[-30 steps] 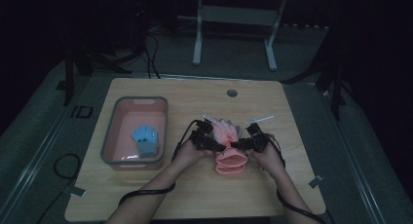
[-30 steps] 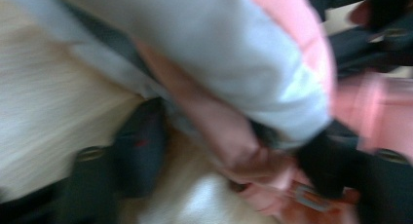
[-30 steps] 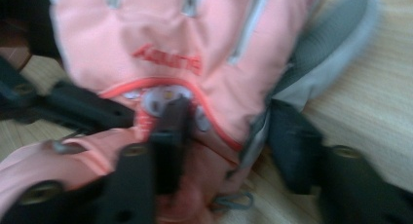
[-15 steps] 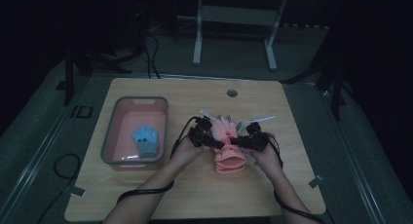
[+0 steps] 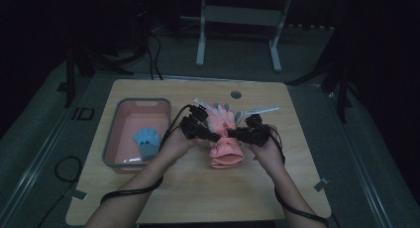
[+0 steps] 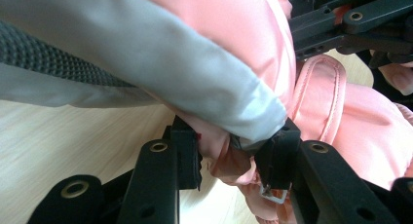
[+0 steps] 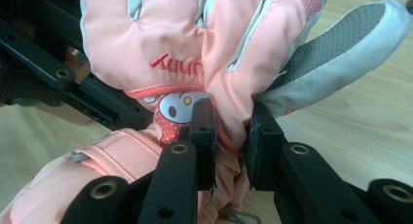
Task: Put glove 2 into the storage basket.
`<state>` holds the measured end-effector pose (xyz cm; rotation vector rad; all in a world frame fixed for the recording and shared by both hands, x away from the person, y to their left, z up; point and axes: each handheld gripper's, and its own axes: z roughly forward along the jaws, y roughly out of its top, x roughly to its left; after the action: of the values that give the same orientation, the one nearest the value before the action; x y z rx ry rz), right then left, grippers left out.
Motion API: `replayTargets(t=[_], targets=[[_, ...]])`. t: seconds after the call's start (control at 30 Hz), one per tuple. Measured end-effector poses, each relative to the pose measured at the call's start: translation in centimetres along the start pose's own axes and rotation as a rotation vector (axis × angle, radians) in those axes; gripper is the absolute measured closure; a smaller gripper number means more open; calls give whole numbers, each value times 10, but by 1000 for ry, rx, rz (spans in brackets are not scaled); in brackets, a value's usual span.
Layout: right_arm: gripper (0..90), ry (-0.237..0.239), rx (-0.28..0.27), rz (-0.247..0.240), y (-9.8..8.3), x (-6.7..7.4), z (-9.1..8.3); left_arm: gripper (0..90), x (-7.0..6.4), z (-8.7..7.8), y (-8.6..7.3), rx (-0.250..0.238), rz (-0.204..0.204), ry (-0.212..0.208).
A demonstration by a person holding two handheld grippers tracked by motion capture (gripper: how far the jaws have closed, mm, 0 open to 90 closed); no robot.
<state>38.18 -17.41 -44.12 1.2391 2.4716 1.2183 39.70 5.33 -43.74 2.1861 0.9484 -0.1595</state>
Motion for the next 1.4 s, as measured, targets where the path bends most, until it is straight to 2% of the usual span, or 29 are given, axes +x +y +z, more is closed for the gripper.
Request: replayTargets(t=[0.37, 0.7, 1.0, 1.27, 1.4], targets=[[763, 45, -28, -31, 35, 33, 9, 661, 8, -53, 1, 34, 25, 57], [763, 83, -36, -58, 63, 61, 28, 661, 24, -95, -7, 44, 8, 98], [763, 133, -43, -92, 92, 96, 52, 661, 40, -140, -22, 52, -13, 154], [763, 176, -51, -117, 111, 126, 76, 661, 55, -176, -40, 61, -37, 197], [762, 214, -50, -116, 116, 139, 92, 660, 66, -190, -52, 80, -49, 218]])
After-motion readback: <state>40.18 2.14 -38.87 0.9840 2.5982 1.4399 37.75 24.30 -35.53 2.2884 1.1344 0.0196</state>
